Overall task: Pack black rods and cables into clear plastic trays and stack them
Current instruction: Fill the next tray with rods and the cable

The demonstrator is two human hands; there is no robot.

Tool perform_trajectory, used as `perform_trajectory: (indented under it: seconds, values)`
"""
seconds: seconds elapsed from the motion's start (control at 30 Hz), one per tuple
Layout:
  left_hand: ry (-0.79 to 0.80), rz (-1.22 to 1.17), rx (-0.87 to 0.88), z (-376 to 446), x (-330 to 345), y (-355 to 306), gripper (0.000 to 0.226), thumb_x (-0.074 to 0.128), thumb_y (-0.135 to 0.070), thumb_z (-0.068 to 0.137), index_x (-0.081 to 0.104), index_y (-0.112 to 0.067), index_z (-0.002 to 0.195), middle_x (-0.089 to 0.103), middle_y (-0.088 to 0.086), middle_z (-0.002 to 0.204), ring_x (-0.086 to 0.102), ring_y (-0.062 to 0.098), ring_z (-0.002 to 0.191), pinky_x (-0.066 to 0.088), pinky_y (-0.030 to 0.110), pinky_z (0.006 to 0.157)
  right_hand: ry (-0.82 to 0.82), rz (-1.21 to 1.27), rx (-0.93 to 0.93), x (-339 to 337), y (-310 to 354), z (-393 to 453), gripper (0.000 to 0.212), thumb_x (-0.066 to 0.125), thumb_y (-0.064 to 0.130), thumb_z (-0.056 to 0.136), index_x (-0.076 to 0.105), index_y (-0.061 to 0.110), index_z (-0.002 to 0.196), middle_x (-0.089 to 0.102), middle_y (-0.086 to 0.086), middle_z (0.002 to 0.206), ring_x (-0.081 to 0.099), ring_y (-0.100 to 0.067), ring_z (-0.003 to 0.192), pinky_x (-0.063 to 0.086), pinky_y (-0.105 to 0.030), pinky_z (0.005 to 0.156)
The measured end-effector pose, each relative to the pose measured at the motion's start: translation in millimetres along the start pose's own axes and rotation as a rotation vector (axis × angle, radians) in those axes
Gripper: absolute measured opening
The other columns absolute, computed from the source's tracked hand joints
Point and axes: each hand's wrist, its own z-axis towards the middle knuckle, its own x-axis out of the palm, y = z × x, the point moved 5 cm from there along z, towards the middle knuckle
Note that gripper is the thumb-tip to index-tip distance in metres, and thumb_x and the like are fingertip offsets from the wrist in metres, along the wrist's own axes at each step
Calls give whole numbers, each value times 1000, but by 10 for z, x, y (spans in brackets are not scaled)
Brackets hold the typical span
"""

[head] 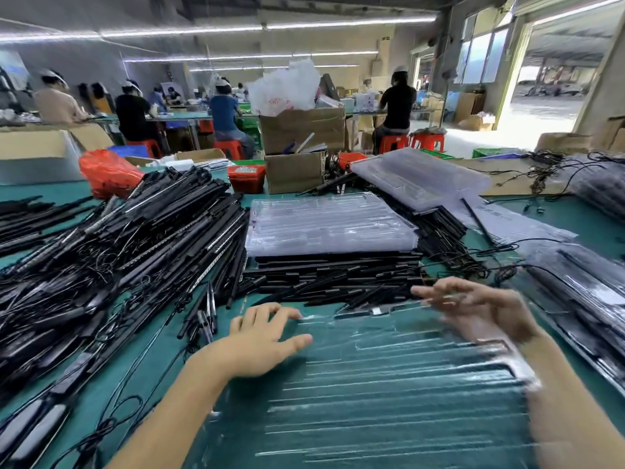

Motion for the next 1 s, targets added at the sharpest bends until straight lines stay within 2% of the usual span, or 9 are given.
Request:
perform_trajectory:
  seconds: [0.07, 0.17, 0.27, 0.37, 0.57, 0.77, 0.87, 0.93, 1.0]
  values:
    - [48, 27, 21, -4, -3, 52, 55, 28, -71, 96, 23, -47, 146, 15, -9, 157, 5, 15, 148, 5, 44, 120, -8, -155, -28, 21, 34, 26, 33, 50, -12, 83, 74, 1, 101, 63, -25, 130, 65, -36, 113, 59, -41, 83]
    - [29, 10, 41, -21, -59, 103, 52, 30, -71, 96, 24, -51, 144, 16, -12, 155, 6, 13, 147, 5, 43, 120, -61, -415, -8, 53, 36, 45, 32, 68, -8, 72, 73, -2, 103, 70, -21, 119, 71, -25, 103, 58, -25, 78]
    - [-26, 13, 55, -28, -84, 156, 51, 32, -72, 95, 26, -54, 141, 18, -13, 152, 7, 13, 146, 6, 43, 119, -120, -615, 39, 32, 26, 74, 30, 82, -1, 64, 78, 4, 94, 74, -23, 101, 71, -21, 81, 57, -25, 71]
    - [-68, 22, 72, -43, -73, 174, 50, 33, -74, 93, 27, -55, 139, 20, -12, 149, 6, 12, 146, 7, 42, 119, -150, -915, 51, 12, 73, 84, 19, 88, 2, 68, 79, 10, 84, 74, -10, 79, 62, -15, 70, 51, -26, 70]
    - [-35, 18, 33, 3, -117, 157, 58, 37, -78, 89, 30, -51, 140, 21, -8, 151, 12, 16, 144, 14, 44, 119, -148, -1005, 75, 55, 72, 94, 9, 84, 9, 79, 78, 14, 84, 70, 6, 67, 55, -5, 62, 44, -18, 63]
    - [16, 339, 66, 202, -459, -24, 78, 51, -86, 76, 40, -36, 136, 41, -3, 135, 34, 20, 129, 30, 46, 110, -191, -1032, -57, 79, 67, 89, 9, 81, 10, 82, 76, 16, 87, 61, 5, 68, 48, -9, 61, 40, -19, 58]
    - [-154, 60, 121, 426, -675, -120, 45, 62, -60, 87, 53, -29, 119, 54, -2, 121, 47, 19, 111, 43, 40, 100, -252, -1060, -127, 58, 42, 69, 9, 83, 14, 80, 77, 20, 82, 61, -6, 74, 48, -14, 64, 41, -25, 62]
    - [-337, -114, 109, 592, -767, -67, 31, 56, -34, 98, 53, -22, 127, 58, 4, 130, 53, 22, 113, 44, 39, 102, -325, -1081, -182, 30, 35, 66, 10, 85, 18, 78, 77, 23, 75, 66, -12, 80, 51, -14, 66, 44, -26, 64]
    - [-339, -89, 20, 749, -729, 68, 42, 46, -21, 103, 42, -23, 145, 55, 6, 141, 56, 27, 119, 43, 43, 106, -374, -1102, -218, 27, 9, 82, 12, 86, 22, 77, 75, 22, 72, 68, -8, 76, 52, -11, 63, 44, -23, 61]
